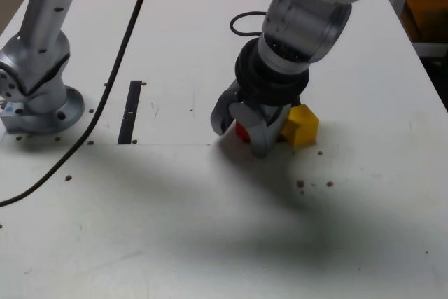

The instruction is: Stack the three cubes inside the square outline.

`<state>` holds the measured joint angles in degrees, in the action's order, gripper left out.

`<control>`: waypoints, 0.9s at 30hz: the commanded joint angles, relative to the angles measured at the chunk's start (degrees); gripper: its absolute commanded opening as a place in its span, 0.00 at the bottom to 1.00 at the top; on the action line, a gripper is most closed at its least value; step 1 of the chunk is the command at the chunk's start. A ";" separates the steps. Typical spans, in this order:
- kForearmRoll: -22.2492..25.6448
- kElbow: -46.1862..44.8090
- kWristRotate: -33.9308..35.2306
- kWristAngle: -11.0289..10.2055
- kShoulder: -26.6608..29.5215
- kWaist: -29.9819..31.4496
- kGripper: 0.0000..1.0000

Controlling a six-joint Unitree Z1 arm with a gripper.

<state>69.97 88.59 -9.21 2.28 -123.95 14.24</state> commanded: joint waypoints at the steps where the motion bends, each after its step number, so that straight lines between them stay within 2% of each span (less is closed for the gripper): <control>1: 0.04 0.65 -0.13 -0.43 -0.09 -0.09 0.35; 13: 1.64 6.12 -2.26 -2.47 -2.15 -0.89 0.35; 27: 1.88 6.77 -10.19 -4.35 -2.82 -8.77 0.35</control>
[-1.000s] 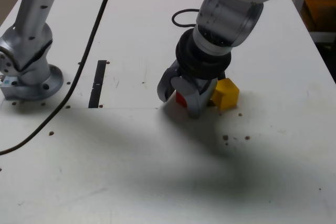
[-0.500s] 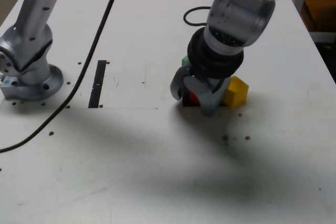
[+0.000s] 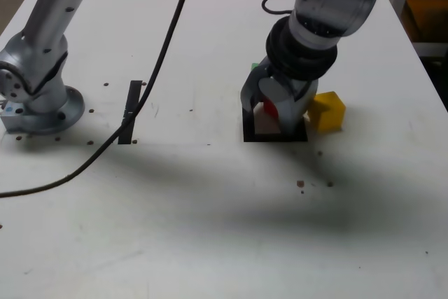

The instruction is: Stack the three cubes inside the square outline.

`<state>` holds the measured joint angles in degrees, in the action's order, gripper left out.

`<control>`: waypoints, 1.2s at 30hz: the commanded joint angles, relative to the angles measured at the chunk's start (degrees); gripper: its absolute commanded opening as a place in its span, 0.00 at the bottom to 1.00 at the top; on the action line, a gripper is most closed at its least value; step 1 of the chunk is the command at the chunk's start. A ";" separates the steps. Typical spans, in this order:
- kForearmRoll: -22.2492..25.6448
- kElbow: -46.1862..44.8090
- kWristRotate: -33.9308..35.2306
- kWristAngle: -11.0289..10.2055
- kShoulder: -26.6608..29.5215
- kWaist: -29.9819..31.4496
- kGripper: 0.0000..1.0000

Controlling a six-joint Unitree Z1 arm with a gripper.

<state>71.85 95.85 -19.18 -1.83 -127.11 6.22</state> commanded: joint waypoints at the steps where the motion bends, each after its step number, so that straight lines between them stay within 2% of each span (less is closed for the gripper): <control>1: -0.03 -0.89 -0.36 -0.38 0.61 -1.22 0.35; 7: -0.96 -4.20 -0.50 -0.99 2.72 -3.75 0.35; 10: -1.33 -5.30 0.96 -0.26 4.33 -3.85 0.35; 14: -0.70 -4.52 5.98 1.45 4.84 -2.02 0.35; 16: 0.34 -3.00 12.65 3.41 4.34 -0.68 0.35; 18: 1.20 -2.27 16.70 4.28 4.23 -0.19 0.35; 22: 1.05 -2.00 20.89 4.86 3.91 0.39 0.35; 36: -0.07 -1.38 24.15 5.80 1.77 0.81 0.36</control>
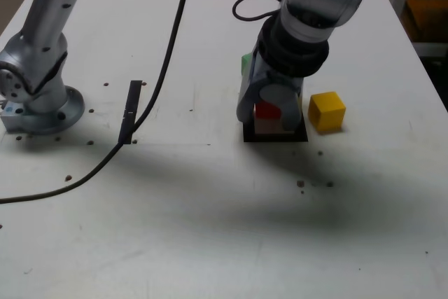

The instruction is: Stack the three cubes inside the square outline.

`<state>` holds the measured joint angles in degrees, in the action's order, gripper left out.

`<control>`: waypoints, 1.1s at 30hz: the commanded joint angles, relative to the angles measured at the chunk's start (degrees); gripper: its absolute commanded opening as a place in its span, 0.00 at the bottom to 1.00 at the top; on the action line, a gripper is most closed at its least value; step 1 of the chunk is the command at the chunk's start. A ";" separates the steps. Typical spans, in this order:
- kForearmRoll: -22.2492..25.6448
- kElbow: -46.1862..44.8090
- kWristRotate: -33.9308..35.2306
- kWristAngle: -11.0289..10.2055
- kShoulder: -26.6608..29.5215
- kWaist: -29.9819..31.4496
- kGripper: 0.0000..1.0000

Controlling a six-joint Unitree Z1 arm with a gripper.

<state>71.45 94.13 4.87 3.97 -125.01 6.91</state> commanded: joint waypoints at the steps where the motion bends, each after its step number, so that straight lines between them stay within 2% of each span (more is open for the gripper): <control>1: 0.69 0.59 0.19 0.04 -0.51 0.20 0.36; 7: 2.98 1.91 1.28 0.42 -1.52 0.91 0.37; 12: 3.30 2.52 1.06 0.69 -2.08 1.03 0.44; 23: 3.03 3.46 1.00 1.01 -1.96 1.75 0.44; 26: 3.14 3.60 1.10 0.88 -1.93 1.87 0.56; 30: 3.38 3.60 1.10 1.19 -2.04 1.87 0.80; 33: 4.23 4.05 1.11 1.32 -1.98 1.87 0.91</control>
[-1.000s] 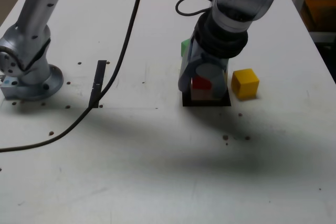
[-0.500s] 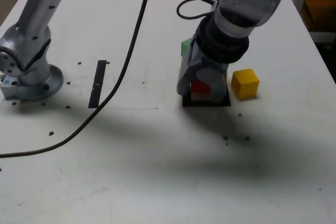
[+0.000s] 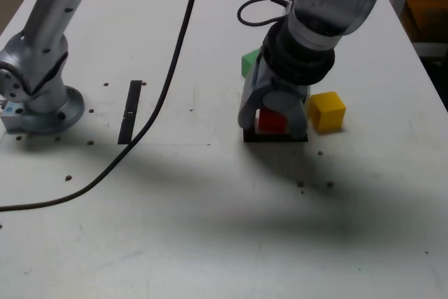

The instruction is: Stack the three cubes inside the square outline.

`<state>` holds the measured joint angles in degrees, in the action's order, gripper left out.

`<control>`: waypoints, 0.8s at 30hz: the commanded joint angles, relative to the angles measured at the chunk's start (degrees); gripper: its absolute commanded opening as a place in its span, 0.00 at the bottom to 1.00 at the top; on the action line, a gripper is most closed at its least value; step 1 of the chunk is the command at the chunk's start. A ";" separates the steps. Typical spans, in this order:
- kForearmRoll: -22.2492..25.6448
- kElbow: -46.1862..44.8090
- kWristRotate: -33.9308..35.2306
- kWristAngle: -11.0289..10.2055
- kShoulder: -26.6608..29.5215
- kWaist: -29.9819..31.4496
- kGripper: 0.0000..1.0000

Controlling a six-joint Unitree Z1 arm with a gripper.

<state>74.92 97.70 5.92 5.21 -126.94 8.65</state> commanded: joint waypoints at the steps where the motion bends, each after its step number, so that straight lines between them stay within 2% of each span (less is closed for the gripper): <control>1: 1.41 0.88 0.11 0.03 0.04 0.15 0.94; 4: 6.74 4.01 1.39 -1.19 1.46 0.72 1.00; 9: 11.23 7.19 2.87 -2.85 3.70 1.32 1.00; 14: 15.06 14.54 2.75 -3.44 2.86 1.42 1.00; 19: 17.42 21.99 4.30 -3.69 1.21 1.27 1.00; 24: 17.38 26.44 10.90 -3.38 -2.74 0.70 1.00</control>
<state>91.72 123.45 16.21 1.63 -128.54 9.74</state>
